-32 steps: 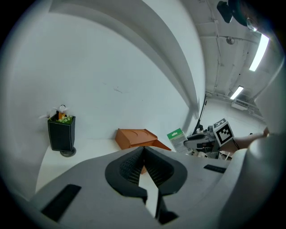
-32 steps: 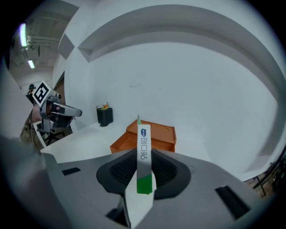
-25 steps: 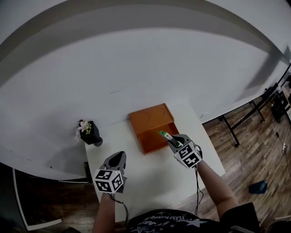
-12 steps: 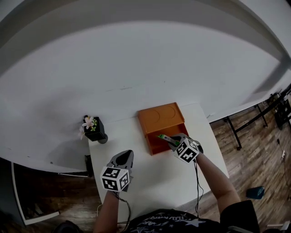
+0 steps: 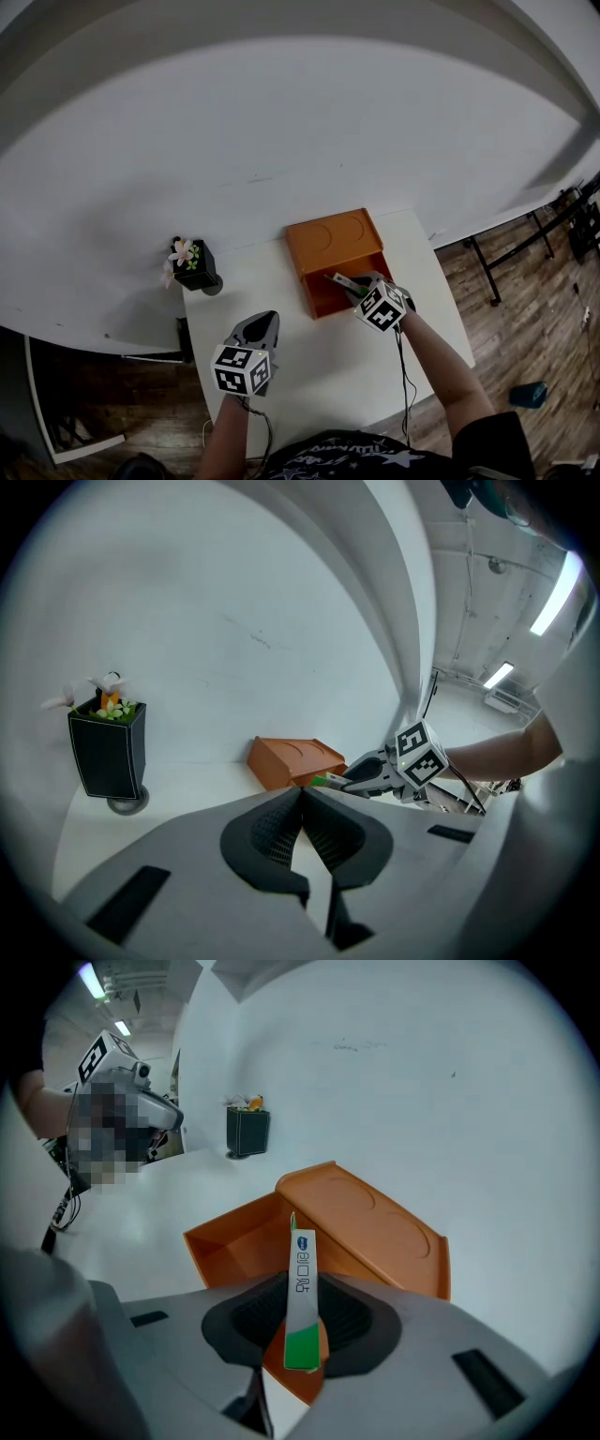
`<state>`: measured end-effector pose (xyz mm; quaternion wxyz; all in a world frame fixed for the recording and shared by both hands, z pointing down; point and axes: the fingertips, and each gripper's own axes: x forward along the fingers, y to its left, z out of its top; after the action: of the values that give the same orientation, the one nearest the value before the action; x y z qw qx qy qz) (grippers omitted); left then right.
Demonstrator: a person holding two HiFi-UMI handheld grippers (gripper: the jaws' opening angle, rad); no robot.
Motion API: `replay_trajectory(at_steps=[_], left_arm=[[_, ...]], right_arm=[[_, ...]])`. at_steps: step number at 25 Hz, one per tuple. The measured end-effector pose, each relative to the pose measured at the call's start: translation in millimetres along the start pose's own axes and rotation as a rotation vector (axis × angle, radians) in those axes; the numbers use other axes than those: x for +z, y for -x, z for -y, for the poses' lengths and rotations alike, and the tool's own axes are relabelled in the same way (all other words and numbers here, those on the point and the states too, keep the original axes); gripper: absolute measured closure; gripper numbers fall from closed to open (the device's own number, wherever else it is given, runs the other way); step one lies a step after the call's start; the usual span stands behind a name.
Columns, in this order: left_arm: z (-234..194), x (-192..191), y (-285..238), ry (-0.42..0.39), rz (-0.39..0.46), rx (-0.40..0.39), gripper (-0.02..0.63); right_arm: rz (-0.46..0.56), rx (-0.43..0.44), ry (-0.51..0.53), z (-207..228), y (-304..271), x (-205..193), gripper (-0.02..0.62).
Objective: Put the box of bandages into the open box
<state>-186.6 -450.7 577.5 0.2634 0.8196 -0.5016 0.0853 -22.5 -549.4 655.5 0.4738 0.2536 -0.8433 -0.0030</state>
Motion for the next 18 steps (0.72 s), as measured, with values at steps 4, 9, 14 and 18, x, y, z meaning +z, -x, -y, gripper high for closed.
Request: replay_trajectory(at_steps=[4, 9, 14, 18], left_arm=[[4, 0, 2, 0.002, 0.006, 0.001, 0.586], [13, 3, 10, -0.008, 0.022, 0.005, 0.586], [27, 6, 24, -0.015, 0.042, 0.018, 0.586], [46, 8, 38, -0.037, 0.063, 0.015, 0.586]], right_arm=[[0.049, -0.025, -0.019, 4, 5, 7, 0.479], [0.096, -0.051, -0.048, 5, 25, 13, 0.479], [0.176, -0.118, -0.115, 5, 59, 22, 0.479], [0.246, -0.128, -0.166, -4, 92, 26, 0.487]])
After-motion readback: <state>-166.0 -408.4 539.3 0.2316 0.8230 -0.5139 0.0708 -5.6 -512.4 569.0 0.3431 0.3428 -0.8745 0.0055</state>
